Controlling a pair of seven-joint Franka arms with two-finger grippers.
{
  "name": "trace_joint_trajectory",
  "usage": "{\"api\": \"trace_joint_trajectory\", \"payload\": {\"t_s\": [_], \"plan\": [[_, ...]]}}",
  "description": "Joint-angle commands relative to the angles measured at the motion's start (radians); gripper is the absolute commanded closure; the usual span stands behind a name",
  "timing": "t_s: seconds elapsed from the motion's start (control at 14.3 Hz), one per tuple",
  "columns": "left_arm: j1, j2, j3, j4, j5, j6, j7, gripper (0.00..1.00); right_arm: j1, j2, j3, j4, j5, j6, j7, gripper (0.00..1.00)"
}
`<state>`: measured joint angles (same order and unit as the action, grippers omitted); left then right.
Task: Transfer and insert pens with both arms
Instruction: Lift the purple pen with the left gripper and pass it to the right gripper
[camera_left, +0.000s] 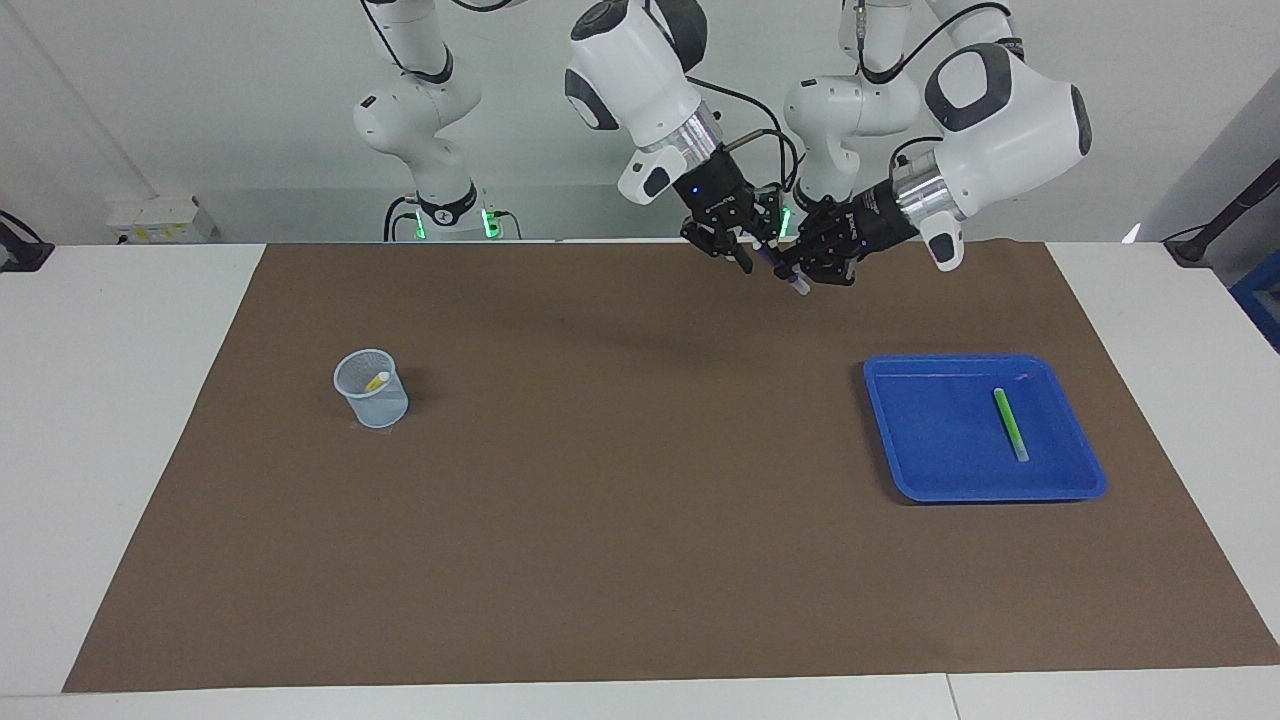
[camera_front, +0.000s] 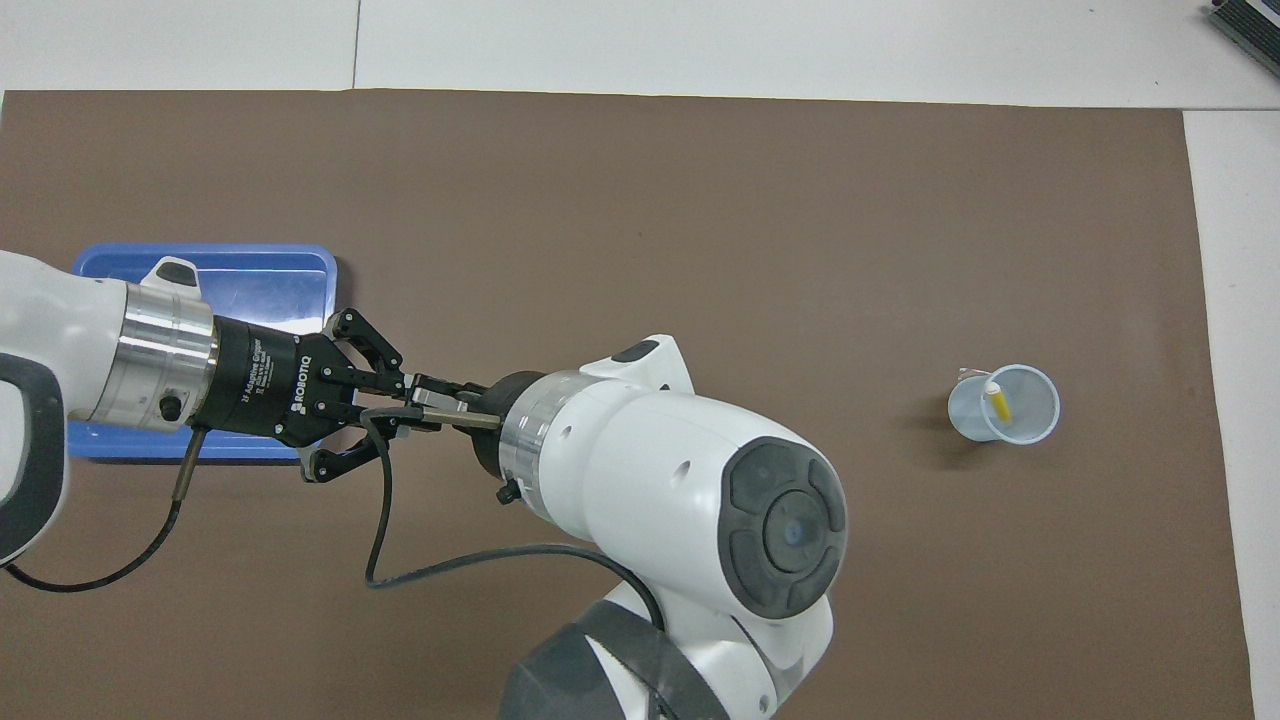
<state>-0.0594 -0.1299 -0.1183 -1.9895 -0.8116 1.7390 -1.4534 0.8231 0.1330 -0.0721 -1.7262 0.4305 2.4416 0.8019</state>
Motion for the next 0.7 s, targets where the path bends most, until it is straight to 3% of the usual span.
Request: {"api": "trace_joint_trajectory", "payload": {"t_s": [0.0, 0.21, 0.28, 0.35, 0.49, 0.63], "plan": [[-0.008, -0.034, 0.014, -0.029, -0.023, 0.016, -0.016, 1.00, -0.007, 0.008, -0.001, 0.000, -0.021, -0.004, -0.010, 0.97], [-0.010, -0.033, 0.014, -0.026, -0.023, 0.017, -0.021, 1.00, -0.010, 0.008, 0.000, -0.003, -0.021, -0.007, -0.010, 0.97], [-0.013, -0.033, 0.016, -0.023, -0.021, 0.019, -0.015, 0.58, -0.010, 0.007, -0.001, -0.003, -0.021, -0.010, -0.012, 0.97], [-0.014, -0.037, 0.014, -0.026, -0.021, 0.020, -0.027, 0.01, -0.013, 0.007, -0.001, -0.004, -0.021, -0.016, -0.013, 0.97], [-0.010, -0.050, 0.014, -0.028, -0.020, 0.017, -0.021, 0.00, -0.019, -0.001, -0.001, -0.021, -0.021, -0.039, -0.032, 0.97], [-0.008, -0.051, 0.017, -0.028, -0.011, 0.019, 0.013, 0.00, -0.060, -0.007, -0.005, -0.023, -0.024, -0.137, -0.117, 0.97]]}}
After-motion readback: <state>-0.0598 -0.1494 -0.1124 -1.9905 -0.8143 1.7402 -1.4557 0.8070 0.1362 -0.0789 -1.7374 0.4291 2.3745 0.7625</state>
